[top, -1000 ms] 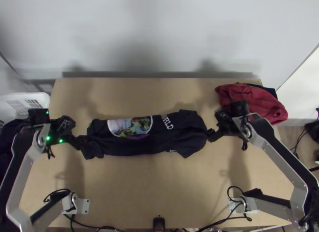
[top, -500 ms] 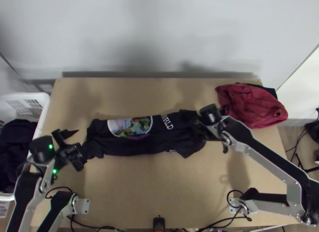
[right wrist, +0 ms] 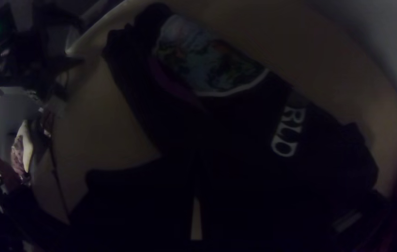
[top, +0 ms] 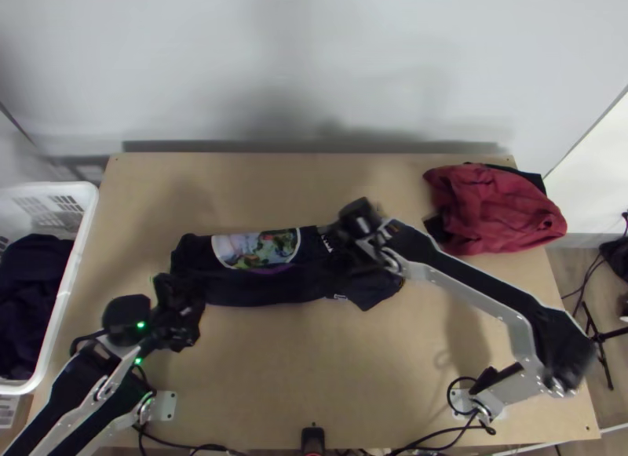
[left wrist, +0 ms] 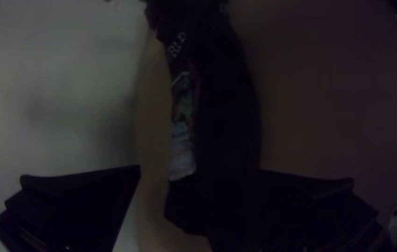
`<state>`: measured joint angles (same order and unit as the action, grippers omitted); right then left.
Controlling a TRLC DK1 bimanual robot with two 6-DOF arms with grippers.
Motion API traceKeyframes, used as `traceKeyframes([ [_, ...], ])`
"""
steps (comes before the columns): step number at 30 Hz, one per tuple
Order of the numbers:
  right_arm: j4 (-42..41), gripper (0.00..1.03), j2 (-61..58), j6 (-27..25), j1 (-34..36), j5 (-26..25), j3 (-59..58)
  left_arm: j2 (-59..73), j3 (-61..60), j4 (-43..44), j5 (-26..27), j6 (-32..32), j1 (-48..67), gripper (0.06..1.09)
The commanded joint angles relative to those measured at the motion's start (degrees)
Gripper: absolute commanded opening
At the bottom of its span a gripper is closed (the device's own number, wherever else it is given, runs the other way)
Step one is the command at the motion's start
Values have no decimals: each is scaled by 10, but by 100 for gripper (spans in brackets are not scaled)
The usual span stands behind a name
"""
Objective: Fold the t-shirt
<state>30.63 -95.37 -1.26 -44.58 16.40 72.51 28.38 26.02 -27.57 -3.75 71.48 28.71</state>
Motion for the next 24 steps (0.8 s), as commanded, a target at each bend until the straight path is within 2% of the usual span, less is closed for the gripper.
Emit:
traceKeyframes([
  [1, -15, 3, -58, 22, -16, 31, 37, 23, -14, -30, -12, -37, 86, 104],
  [10, -45, 3, -79, 26, -10, 50, 21, 62, -81, 53, -22, -39, 85, 103],
  [15, -55, 3, -79, 27, -6, 54, 10, 85, -90, 69, -26, -45, 86, 103],
  [24, -66, 3, -70, 26, 0, 65, -9, 195, -108, 193, -34, -22, 38, 103],
])
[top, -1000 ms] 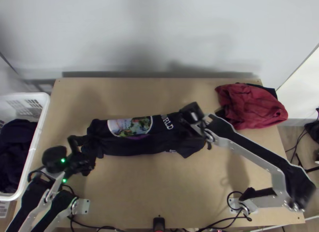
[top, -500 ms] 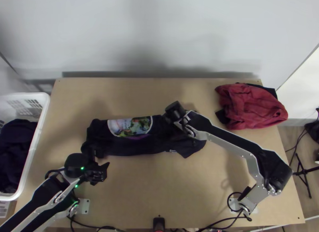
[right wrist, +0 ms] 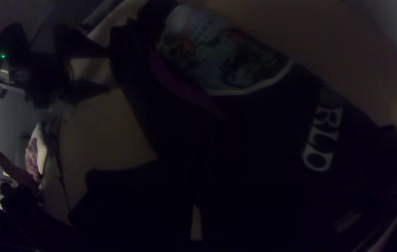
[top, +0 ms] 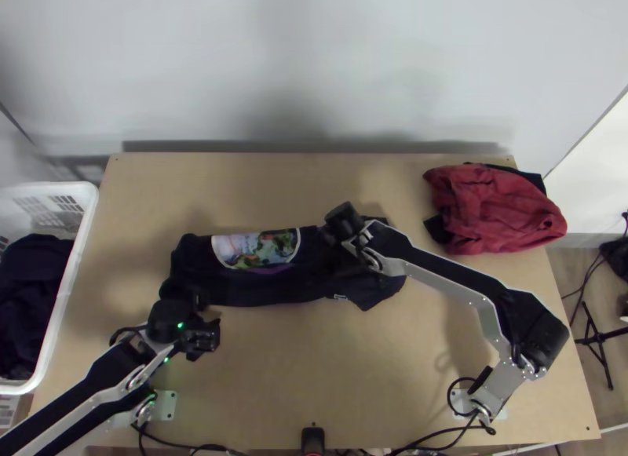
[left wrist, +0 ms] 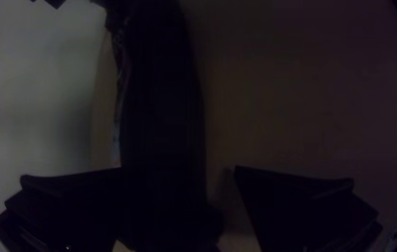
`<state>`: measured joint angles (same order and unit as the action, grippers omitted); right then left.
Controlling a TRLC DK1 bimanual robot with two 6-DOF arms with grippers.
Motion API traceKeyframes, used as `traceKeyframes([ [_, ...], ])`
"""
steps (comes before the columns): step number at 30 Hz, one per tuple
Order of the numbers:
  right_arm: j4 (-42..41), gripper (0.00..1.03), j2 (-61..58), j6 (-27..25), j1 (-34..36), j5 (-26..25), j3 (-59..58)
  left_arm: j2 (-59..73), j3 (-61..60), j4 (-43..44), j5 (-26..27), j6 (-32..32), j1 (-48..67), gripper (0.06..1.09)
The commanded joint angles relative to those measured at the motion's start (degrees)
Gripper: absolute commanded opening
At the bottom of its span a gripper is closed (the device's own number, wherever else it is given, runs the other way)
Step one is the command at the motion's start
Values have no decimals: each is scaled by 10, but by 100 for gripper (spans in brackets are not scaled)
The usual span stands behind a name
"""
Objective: Fold the t-shirt
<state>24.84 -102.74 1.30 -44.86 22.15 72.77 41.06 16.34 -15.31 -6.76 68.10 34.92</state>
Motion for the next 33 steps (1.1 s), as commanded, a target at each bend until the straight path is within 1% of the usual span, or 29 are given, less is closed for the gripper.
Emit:
traceKeyframes([
  [1, -8, 3, 3, 0, 4, 9, -11, 79, -12, 81, -4, 12, -24, 103],
  [5, -15, 3, 3, 0, 4, 14, -14, 133, -17, 129, -5, 20, -47, 103],
  [8, -18, 3, 3, 1, 7, 16, -18, 148, -17, 154, -5, 26, -56, 103],
  [13, -23, 3, 4, 0, 9, 23, -26, 170, -4, 162, -5, 33, -75, 103],
  [23, -59, 3, -2, 0, 10, 25, -42, 230, 11, 216, -5, 40, -98, 103],
  [33, -83, 3, -23, 1, 11, 26, -57, 266, 26, 223, -5, 42, -111, 103],
])
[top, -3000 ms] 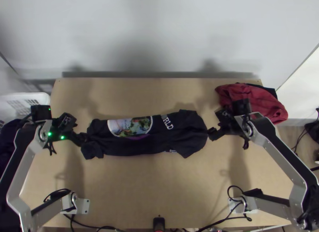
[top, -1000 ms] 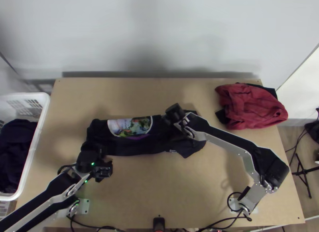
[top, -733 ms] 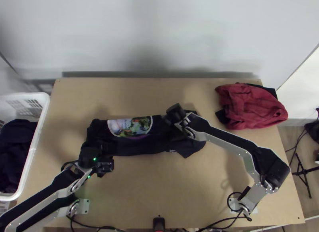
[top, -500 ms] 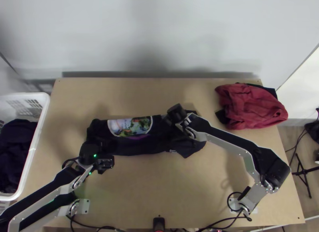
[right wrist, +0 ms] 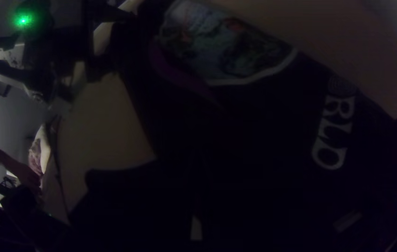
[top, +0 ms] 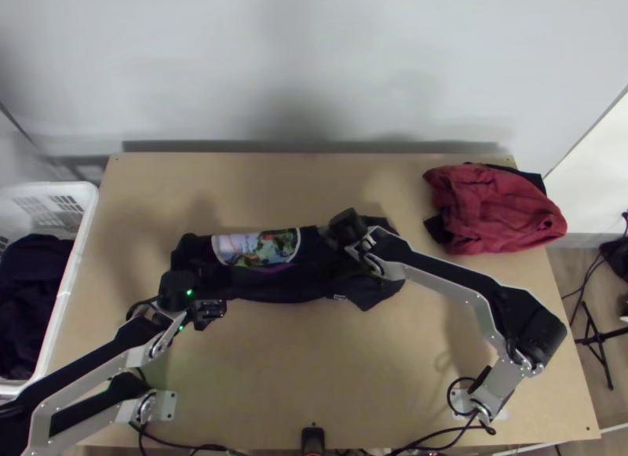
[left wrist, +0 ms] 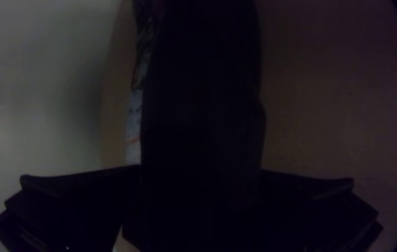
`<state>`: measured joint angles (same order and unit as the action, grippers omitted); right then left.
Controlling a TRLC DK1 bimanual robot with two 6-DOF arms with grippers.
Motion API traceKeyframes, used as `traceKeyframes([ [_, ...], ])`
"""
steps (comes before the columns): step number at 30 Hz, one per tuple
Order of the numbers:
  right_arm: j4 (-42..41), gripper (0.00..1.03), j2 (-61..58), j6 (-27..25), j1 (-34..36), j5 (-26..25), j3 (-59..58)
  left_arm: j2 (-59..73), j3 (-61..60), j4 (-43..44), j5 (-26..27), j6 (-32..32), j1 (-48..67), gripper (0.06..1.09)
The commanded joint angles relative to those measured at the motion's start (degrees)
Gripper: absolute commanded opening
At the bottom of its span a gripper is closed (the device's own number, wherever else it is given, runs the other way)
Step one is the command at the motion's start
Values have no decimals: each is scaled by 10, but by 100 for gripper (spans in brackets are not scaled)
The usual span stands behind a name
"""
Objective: Fold the t-shirt
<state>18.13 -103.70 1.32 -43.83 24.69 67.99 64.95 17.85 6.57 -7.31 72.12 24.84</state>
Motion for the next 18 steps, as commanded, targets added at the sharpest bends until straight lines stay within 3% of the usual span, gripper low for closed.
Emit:
traceKeyframes([
  [1, -16, 3, -15, 1, 1, 1, -10, 28, 13, 4, 0, 0, -10, 103],
  [18, -42, 3, -57, 10, 13, 3, 3, 79, 42, 26, -1, 0, -32, 103],
])
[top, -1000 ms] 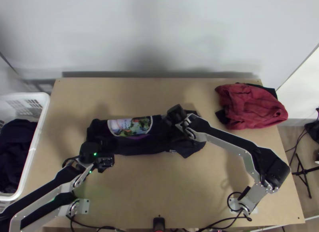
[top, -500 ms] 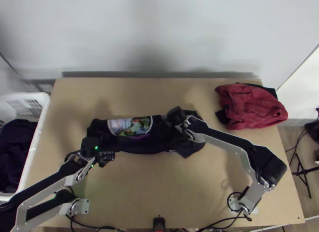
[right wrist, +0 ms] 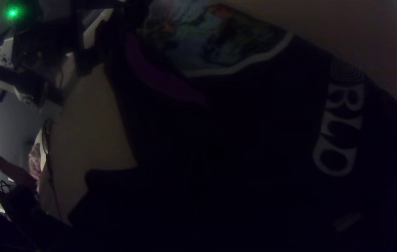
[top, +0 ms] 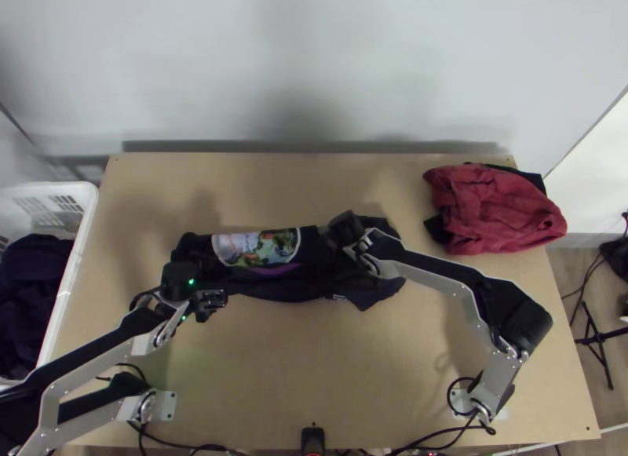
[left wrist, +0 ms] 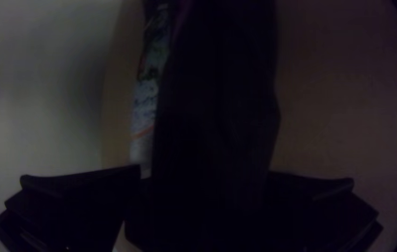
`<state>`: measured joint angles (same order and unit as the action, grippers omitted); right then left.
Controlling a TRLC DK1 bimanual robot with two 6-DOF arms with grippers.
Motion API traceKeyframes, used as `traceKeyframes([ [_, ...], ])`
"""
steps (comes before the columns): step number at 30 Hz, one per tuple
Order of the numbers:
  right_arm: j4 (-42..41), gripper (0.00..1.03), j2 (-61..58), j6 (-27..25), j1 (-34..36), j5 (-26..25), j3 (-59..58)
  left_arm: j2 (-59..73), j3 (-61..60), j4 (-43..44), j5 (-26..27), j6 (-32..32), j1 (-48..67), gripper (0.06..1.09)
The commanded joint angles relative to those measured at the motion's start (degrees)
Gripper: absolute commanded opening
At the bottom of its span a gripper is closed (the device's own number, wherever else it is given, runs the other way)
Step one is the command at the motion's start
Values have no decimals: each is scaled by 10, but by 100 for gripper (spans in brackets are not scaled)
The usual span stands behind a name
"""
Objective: Fold the t-shirt
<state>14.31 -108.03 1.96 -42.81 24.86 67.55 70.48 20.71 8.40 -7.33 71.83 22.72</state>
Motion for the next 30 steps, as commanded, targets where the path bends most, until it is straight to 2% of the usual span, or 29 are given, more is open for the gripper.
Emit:
traceKeyframes([
  [1, -4, 3, -14, 3, 3, 2, 8, 31, 16, 8, 0, 5, -14, 103],
  [8, -4, 3, -13, 2, 4, 7, 2, 56, 34, -2, 0, 0, -19, 96],
  [9, -4, 3, -12, 2, 4, 7, 1, 59, 34, -2, 0, 0, -19, 90],
  [12, -4, 3, -10, 2, 4, 9, 0, 61, 33, 7, 5, -4, -18, 56],
  [13, -4, 3, -9, 2, 4, 9, 0, 61, 33, 14, 7, -10, -17, 50],
  [21, -4, 3, 16, 3, 4, 18, -2, 56, 27, 64, 11, -27, -17, 16],
  [26, -4, 3, 26, 3, 4, 24, -2, 38, 37, 73, 8, -51, -15, 11],
  [30, -4, 3, 26, 2, 4, 28, -8, -2, 34, 56, 9, -34, -13, 11],
])
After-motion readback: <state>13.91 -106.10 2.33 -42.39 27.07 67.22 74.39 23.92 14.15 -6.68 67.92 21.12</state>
